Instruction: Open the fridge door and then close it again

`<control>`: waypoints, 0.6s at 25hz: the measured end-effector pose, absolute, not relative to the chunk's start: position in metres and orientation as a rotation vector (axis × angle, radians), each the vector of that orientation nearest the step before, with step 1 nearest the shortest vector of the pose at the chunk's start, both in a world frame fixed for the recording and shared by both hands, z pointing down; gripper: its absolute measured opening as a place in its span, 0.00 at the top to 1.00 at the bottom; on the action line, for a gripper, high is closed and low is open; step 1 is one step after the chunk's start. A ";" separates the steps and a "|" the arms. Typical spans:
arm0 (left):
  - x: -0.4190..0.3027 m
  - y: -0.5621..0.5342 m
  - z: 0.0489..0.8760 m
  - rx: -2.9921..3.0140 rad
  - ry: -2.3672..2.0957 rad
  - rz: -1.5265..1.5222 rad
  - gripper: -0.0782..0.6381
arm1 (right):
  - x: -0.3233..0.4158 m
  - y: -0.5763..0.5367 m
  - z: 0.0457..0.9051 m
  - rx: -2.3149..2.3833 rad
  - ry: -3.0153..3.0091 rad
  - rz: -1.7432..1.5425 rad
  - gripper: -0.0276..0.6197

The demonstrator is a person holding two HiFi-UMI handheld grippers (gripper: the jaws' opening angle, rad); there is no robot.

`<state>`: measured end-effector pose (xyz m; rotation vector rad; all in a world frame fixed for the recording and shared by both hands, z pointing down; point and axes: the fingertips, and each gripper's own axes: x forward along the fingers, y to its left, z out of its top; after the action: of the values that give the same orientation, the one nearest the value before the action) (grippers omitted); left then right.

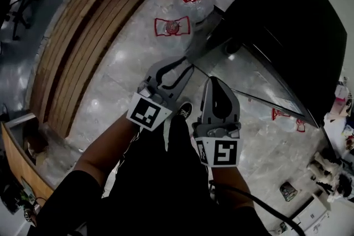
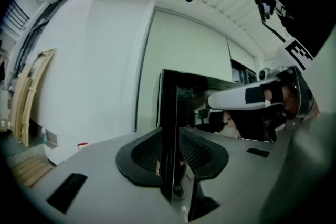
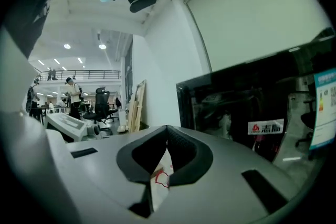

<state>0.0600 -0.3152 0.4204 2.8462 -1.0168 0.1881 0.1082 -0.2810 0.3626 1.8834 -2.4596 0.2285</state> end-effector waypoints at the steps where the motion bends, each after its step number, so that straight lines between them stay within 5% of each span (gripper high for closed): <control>1: 0.067 -0.325 0.438 2.869 -0.969 0.193 0.75 | 0.111 -0.288 0.376 1.902 -2.445 0.241 0.93; 15: 0.129 -0.387 0.515 3.070 -0.362 -0.049 0.66 | 0.151 -0.306 0.529 2.015 -2.196 0.486 0.93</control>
<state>0.1290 -0.3871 0.5151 3.0696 -0.3624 -0.0487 0.1506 -0.3063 0.5294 2.0146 -2.1962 0.4862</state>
